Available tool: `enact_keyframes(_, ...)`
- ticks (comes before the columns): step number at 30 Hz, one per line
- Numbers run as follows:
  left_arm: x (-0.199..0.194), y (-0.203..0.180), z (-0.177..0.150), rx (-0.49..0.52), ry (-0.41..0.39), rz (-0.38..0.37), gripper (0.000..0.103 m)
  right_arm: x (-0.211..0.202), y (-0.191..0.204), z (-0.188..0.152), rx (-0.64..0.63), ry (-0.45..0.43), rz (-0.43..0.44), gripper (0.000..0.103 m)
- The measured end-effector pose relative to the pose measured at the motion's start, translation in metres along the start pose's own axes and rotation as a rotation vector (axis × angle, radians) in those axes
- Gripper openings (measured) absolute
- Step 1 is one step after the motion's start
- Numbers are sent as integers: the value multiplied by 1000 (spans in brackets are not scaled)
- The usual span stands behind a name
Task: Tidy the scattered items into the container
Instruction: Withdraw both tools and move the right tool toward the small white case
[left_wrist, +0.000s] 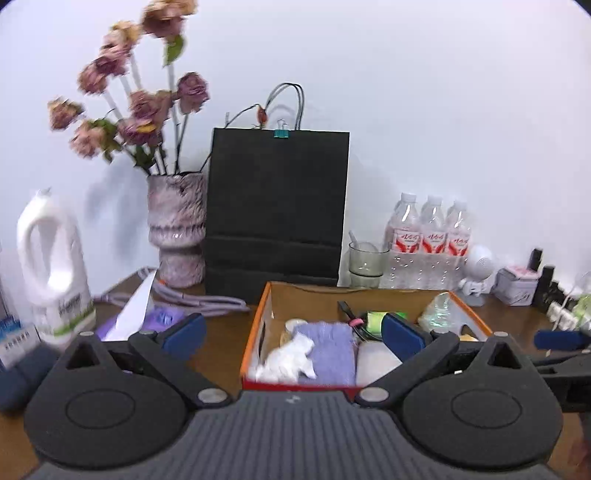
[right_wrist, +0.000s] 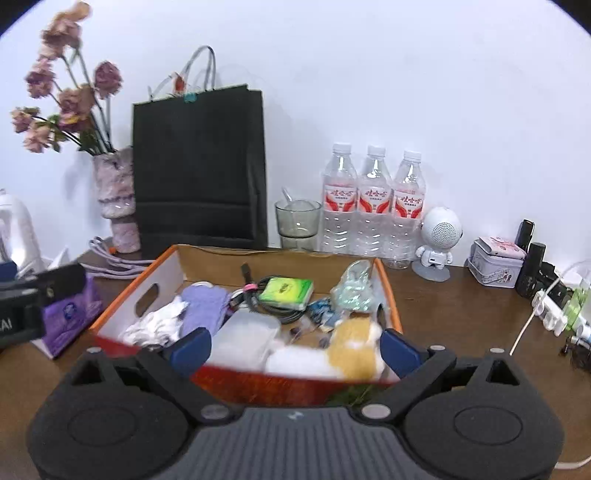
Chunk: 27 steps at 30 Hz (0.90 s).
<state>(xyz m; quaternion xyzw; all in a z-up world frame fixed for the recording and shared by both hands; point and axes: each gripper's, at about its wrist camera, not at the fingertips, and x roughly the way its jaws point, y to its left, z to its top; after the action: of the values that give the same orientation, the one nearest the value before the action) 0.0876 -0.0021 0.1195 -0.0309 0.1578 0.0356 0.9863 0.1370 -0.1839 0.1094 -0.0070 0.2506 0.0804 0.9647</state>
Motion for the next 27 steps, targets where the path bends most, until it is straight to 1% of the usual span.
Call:
enact_keyframes(2, -21, 1, -21, -9, -17, 5, 103, -17, 0, -19, 34, -26, 19, 98)
enact_keyframes(3, -32, 2, -31, -2, -12, 7, 103, -26, 0, -30, 48, -35, 30, 98)
enact_keyframes(5, -54, 1, -50, 36, -1, 1, 103, -46, 2, -55, 46, -44, 37, 98)
enact_keyframes(8, -93, 1, -79, 117, -12, -44, 103, -77, -1, -95, 22, -42, 38, 99)
enact_keyframes(9, -106, 3, -89, 123, -12, -44, 103, -91, -4, -108, 35, -44, 36, 99)
enact_keyframes(10, -120, 6, -99, 109, -9, -38, 103, -104, -6, -121, 60, -42, 36, 102)
enact_keyframes(12, -142, 13, -117, 51, 15, -35, 103, -131, -9, -147, 131, -44, 58, 103)
enact_keyframes(14, -156, 15, -129, 50, 30, -55, 103, -149, -9, -164, 152, -34, 92, 103)
enact_keyframes(15, -161, 14, -133, 71, 27, -52, 103, -155, -8, -171, 151, -27, 88, 103)
enact_keyframes(17, -168, 11, -136, 102, 7, -21, 103, -163, -2, -180, 128, -35, 65, 103)
enact_keyframes(20, -166, 10, -134, 103, 10, -23, 103, -168, 6, -188, 67, -67, 53, 103)
enact_keyframes(22, -158, 9, -133, 103, 36, -19, 103, -161, 7, -187, 62, -30, 75, 103)
enact_keyframes(24, -150, 9, -130, 104, 65, -13, 103, -153, 3, -180, 103, 24, 93, 103)
enact_keyframes(26, -140, 9, -125, 96, 82, -13, 103, -148, 0, -173, 110, 29, 102, 103)
enact_keyframes(27, -134, 9, -122, 94, 88, -17, 103, -144, 1, -169, 95, 23, 95, 103)
